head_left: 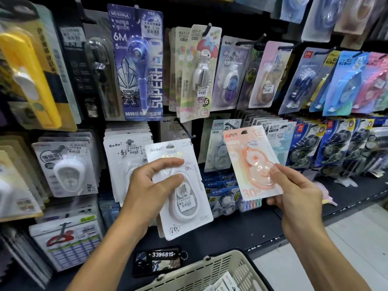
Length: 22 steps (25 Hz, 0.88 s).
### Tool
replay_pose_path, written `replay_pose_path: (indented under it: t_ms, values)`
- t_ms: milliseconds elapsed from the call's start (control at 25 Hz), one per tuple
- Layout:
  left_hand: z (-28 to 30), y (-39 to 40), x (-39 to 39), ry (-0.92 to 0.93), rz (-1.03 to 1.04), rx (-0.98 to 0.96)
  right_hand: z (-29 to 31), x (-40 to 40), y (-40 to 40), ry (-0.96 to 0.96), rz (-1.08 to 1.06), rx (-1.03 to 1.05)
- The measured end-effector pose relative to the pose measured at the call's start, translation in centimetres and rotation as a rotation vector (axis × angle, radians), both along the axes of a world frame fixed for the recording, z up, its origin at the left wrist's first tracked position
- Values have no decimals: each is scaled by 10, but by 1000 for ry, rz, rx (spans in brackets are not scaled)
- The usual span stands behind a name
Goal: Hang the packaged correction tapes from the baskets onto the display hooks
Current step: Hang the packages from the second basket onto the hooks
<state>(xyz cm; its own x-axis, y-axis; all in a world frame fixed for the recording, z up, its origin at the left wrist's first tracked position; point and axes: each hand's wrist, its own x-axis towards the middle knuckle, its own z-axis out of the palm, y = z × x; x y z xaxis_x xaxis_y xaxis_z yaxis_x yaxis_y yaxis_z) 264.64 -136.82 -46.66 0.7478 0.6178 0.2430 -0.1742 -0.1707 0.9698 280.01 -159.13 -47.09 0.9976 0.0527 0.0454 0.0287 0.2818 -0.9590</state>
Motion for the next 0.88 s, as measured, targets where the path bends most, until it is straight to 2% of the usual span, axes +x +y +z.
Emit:
replay_pose_path:
  t_ms: [160,320,400,480,560,640,800,880]
  values:
    - [-1,-2,2,-10,-1,10,-8,-6,6,107,238,-25]
    - [-5,-6,6,-62,-9,-25,-19,-46,39,56,701,-218]
    - [-6,-11,7,-74,-34,-15,-23,-58,52,31,780,-213]
    - [-6,-8,5,-61,-71,-36,-21,-62,58,14,725,-151]
    - [-2,-3,-1,-44,-195,-97,-17,-59,61,-10,628,-70]
    - [2,-1,-7,9,-256,-55,-11,-55,64,-52,529,-41]
    - [9,9,-15,13,-81,-38,-3,-50,64,-152,369,-160]
    - [11,18,-20,-11,31,-30,-5,-49,61,-185,355,-202]
